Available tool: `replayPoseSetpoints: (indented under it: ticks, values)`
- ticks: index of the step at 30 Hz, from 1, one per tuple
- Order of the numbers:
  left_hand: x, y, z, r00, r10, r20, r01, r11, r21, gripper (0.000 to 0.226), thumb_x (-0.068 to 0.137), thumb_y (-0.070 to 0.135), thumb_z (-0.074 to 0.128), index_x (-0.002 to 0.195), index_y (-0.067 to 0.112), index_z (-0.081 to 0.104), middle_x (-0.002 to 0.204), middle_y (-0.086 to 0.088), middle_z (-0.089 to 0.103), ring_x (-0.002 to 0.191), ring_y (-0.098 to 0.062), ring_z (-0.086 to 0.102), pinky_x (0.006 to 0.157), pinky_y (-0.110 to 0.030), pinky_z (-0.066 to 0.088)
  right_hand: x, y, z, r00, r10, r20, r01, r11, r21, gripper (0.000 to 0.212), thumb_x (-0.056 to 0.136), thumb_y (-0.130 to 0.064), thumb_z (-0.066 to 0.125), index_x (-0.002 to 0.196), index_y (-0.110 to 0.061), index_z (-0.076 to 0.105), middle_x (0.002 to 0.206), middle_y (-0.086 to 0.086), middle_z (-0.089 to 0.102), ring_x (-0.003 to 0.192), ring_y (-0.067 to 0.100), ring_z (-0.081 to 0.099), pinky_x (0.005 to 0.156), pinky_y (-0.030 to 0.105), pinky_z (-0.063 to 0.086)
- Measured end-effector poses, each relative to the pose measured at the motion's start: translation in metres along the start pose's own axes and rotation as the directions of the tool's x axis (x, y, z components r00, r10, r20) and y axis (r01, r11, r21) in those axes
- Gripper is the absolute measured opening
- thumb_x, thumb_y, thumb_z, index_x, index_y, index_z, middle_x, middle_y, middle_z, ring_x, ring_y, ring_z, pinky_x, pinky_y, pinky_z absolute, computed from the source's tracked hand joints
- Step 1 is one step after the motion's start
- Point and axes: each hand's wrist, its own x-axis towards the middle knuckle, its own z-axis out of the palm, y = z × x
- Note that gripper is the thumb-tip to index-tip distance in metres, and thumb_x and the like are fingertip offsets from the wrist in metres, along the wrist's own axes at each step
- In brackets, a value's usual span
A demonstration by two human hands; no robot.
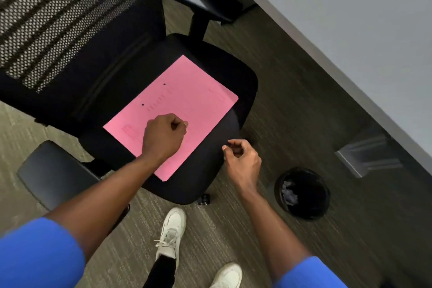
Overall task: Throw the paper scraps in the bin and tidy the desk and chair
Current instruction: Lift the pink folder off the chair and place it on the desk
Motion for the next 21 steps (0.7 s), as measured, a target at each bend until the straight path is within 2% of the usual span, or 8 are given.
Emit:
replayPoseSetpoints:
  ticks: [3, 5, 7, 10, 12, 15, 17, 21]
  values:
    - [0.028, -0.002, -0.026, 0.998, -0.045, -0.054, 0.052, 0.987, 0.149, 0.024, 0.101, 0.031, 0.07, 0.083, 0.016, 0.072, 0.081, -0.001, 0.074, 0.077, -0.019, 0.071, 0.078, -0.039, 0.062, 0.005, -0.014, 0.024, 0.995, 0.085, 0.054, -0.089, 0.993, 0.076, 0.024, 0.084, -0.04, 0.08, 0.104, -0.036, 0.068, 0.077, -0.009, 0.075, 0.077, 0.012, 0.075, 0.074, 0.046, 0.065]
    - [0.042, -0.002, -0.043, 0.99, -0.055, -0.129, 0.087, 0.962, 0.26, 0.024, 0.1, 0.029, 0.072, 0.084, 0.011, 0.073, 0.086, -0.006, 0.074, 0.078, -0.023, 0.07, 0.075, -0.041, 0.062, 0.006, -0.025, 0.036, 0.989, 0.127, 0.082, -0.135, 0.986, 0.097, 0.03, 0.082, -0.043, 0.082, 0.104, -0.039, 0.063, 0.077, -0.012, 0.076, 0.078, 0.011, 0.075, 0.077, 0.048, 0.065]
    - [0.056, -0.005, -0.06, 0.982, -0.039, -0.183, 0.102, 0.932, 0.349, 0.025, 0.097, 0.033, 0.076, 0.1, 0.008, 0.075, 0.107, -0.012, 0.072, 0.096, -0.031, 0.07, 0.078, -0.044, 0.059, 0.007, -0.034, 0.047, 0.978, 0.188, 0.088, -0.198, 0.972, 0.13, 0.03, 0.083, -0.042, 0.083, 0.1, -0.04, 0.058, 0.076, -0.016, 0.076, 0.074, 0.011, 0.075, 0.077, 0.05, 0.065]
    - [0.076, -0.02, -0.077, 0.99, -0.051, -0.134, 0.105, 0.89, 0.443, 0.047, 0.092, 0.039, 0.08, 0.122, 0.005, 0.069, 0.129, -0.018, 0.063, 0.12, -0.038, 0.062, 0.089, -0.051, 0.056, 0.006, -0.044, 0.058, 0.965, 0.255, 0.058, -0.26, 0.958, 0.121, 0.034, 0.082, -0.046, 0.082, 0.102, -0.038, 0.057, 0.075, -0.022, 0.075, 0.079, 0.015, 0.076, 0.081, 0.051, 0.064]
    - [0.087, -0.031, -0.081, 0.992, -0.098, -0.075, 0.121, 0.888, 0.443, 0.063, 0.089, 0.043, 0.082, 0.13, 0.001, 0.062, 0.134, -0.022, 0.061, 0.125, -0.04, 0.059, 0.099, -0.053, 0.055, 0.006, -0.049, 0.063, 0.961, 0.272, 0.055, -0.275, 0.959, 0.067, 0.041, 0.081, -0.049, 0.08, 0.112, -0.034, 0.057, 0.073, -0.021, 0.075, 0.083, 0.017, 0.076, 0.084, 0.05, 0.063]
    - [0.094, -0.042, -0.082, 0.991, -0.135, 0.002, 0.125, 0.918, 0.376, 0.074, 0.087, 0.042, 0.085, 0.137, -0.002, 0.054, 0.139, -0.023, 0.058, 0.128, -0.041, 0.059, 0.104, -0.051, 0.052, 0.008, -0.056, 0.07, 0.949, 0.309, 0.053, -0.312, 0.949, 0.041, 0.053, 0.079, -0.051, 0.079, 0.122, -0.03, 0.056, 0.074, -0.02, 0.076, 0.084, 0.017, 0.076, 0.086, 0.05, 0.062]
    - [0.097, -0.047, -0.081, 0.987, -0.159, 0.033, 0.139, 0.931, 0.339, 0.075, 0.086, 0.04, 0.086, 0.138, -0.002, 0.052, 0.139, -0.023, 0.059, 0.128, -0.042, 0.059, 0.104, -0.05, 0.052, 0.008, -0.058, 0.073, 0.939, 0.34, 0.059, -0.342, 0.939, 0.036, 0.057, 0.077, -0.05, 0.081, 0.124, -0.03, 0.055, 0.075, -0.021, 0.075, 0.082, 0.016, 0.076, 0.084, 0.05, 0.063]
    - [0.1, -0.058, -0.077, 0.987, -0.156, 0.047, 0.129, 0.924, 0.359, 0.067, 0.08, 0.041, 0.089, 0.125, 0.001, 0.059, 0.127, -0.021, 0.066, 0.117, -0.04, 0.064, 0.096, -0.053, 0.059, 0.005, -0.065, 0.076, 0.929, 0.368, 0.05, -0.37, 0.928, 0.052, 0.056, 0.08, -0.035, 0.086, 0.126, -0.028, 0.055, 0.076, -0.014, 0.076, 0.079, 0.015, 0.077, 0.083, 0.049, 0.064]
